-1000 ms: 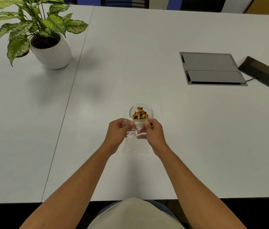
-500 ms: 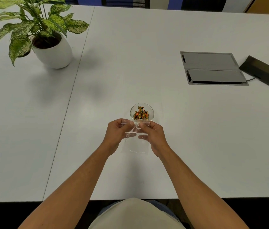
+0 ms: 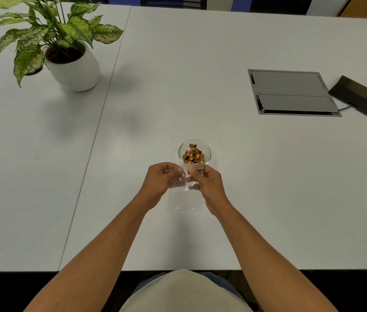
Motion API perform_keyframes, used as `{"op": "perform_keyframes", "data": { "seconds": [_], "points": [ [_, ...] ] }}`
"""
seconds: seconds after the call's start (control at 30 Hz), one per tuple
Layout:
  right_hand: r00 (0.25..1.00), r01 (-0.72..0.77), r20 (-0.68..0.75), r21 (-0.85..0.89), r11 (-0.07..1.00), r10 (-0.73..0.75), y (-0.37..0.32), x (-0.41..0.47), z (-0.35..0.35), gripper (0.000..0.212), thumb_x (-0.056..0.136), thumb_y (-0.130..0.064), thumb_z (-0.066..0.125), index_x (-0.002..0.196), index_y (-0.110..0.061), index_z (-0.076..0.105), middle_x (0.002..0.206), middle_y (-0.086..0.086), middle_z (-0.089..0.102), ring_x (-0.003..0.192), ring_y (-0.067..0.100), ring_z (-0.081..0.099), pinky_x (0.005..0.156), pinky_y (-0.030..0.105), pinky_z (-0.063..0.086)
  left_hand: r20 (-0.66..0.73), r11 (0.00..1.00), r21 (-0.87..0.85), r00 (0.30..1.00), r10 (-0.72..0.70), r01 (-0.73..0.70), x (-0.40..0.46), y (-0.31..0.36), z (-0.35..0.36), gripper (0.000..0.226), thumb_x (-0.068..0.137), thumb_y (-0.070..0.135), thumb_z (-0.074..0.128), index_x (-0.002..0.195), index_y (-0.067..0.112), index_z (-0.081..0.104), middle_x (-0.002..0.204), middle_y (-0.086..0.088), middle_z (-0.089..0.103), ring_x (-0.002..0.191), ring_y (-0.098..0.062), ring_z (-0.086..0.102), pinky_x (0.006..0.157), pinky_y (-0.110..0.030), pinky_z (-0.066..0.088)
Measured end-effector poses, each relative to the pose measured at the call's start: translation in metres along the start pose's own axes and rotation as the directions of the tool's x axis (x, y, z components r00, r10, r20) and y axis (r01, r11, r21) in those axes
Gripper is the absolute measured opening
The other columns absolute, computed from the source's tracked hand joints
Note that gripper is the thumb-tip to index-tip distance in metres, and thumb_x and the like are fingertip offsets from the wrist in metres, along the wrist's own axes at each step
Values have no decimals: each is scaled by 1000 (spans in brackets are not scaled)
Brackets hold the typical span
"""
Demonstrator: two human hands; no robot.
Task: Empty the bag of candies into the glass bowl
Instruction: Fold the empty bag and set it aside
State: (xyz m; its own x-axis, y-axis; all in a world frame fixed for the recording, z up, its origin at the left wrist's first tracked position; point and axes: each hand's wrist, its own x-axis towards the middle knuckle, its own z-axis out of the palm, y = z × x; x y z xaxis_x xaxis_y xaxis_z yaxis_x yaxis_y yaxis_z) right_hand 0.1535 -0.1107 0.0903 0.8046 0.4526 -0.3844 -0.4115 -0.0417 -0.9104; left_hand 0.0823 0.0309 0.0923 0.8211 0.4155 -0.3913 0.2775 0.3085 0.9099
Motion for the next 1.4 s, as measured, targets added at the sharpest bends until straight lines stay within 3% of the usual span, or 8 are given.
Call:
{"op": "perform_keyframes", "data": {
  "seconds": [0.2, 0.5, 0.73, 0.87, 1.1, 1.23, 1.3, 1.4],
  "points": [
    [999, -51, -7, 13, 999, 51, -1, 0, -5, 15, 93, -15, 63, 88, -11, 77, 82, 1, 77, 70, 15, 70, 56, 24, 55, -63, 996, -58, 995, -71, 67, 2, -1, -7, 6, 84, 8, 74, 82, 2, 72, 74, -15, 75, 72, -30, 75, 64, -37, 61],
    [993, -119, -11, -35, 992, 119, 5, -1, -8, 27, 100, -14, 52, 87, -14, 75, 87, 0, 77, 73, 17, 73, 54, 21, 54, -35, 979, -125, 985, -168, 162, 4, -7, -20, 16, 87, 11, 70, 86, -5, 70, 75, -18, 75, 74, -29, 75, 61, -33, 60],
    [983, -181, -39, -118, 976, 178, 27, -2, 3, 26, 100, -12, 50, 85, -13, 72, 92, 10, 72, 71, 21, 67, 52, 28, 57, 34, 963, -65, 965, -260, 261, 1, -19, -47, 29, 98, 23, 56, 103, -3, 67, 101, -23, 73, 90, -34, 74, 64, -39, 61],
    [973, -222, -80, -90, 971, 215, 46, -2, 16, 23, 100, -11, 48, 91, -10, 69, 87, 13, 70, 72, 24, 71, 58, 36, 61, -42, 956, 14, 955, -293, 294, -5, -30, -57, 43, 88, 36, 68, 124, 15, 58, 111, -14, 71, 92, -29, 74, 69, -41, 61],
    [959, -282, -45, -79, 956, 279, 69, 1, 35, 20, 99, -10, 48, 94, -10, 68, 90, 14, 70, 69, 20, 71, 56, 31, 59, -95, 968, -47, 963, -251, 247, -25, -65, -77, 62, 76, 8, 81, 129, 15, 52, 102, -17, 73, 85, -32, 74, 75, -44, 61],
    [949, -313, -14, -183, 932, 316, 83, 0, 40, 29, 100, -19, 52, 128, -15, 56, 114, 10, 65, 92, 23, 69, 77, 37, 61, -173, 973, -30, 958, -230, 228, -27, -82, -89, 61, 76, 3, 80, 128, 16, 53, 105, -19, 70, 85, -31, 72, 69, -36, 60],
    [978, -176, 19, -454, 874, 207, 90, -4, 40, 52, 99, -22, 54, 148, -20, 36, 137, 7, 53, 117, 22, 59, 96, 35, 51, -242, 975, 27, 948, -209, 222, -27, -92, -94, 62, 78, 3, 78, 132, 16, 50, 107, -15, 69, 89, -26, 70, 69, -32, 59],
    [972, 110, 223, -715, 690, 76, 103, -15, 39, 65, 99, -16, 53, 155, -23, 20, 161, 5, 28, 146, 21, 29, 118, 35, 25, -311, 952, 202, 937, -161, 231, -26, -103, -96, 65, 81, 11, 77, 138, 17, 45, 116, -11, 67, 102, -24, 66, 87, -37, 54]
  ]
}}
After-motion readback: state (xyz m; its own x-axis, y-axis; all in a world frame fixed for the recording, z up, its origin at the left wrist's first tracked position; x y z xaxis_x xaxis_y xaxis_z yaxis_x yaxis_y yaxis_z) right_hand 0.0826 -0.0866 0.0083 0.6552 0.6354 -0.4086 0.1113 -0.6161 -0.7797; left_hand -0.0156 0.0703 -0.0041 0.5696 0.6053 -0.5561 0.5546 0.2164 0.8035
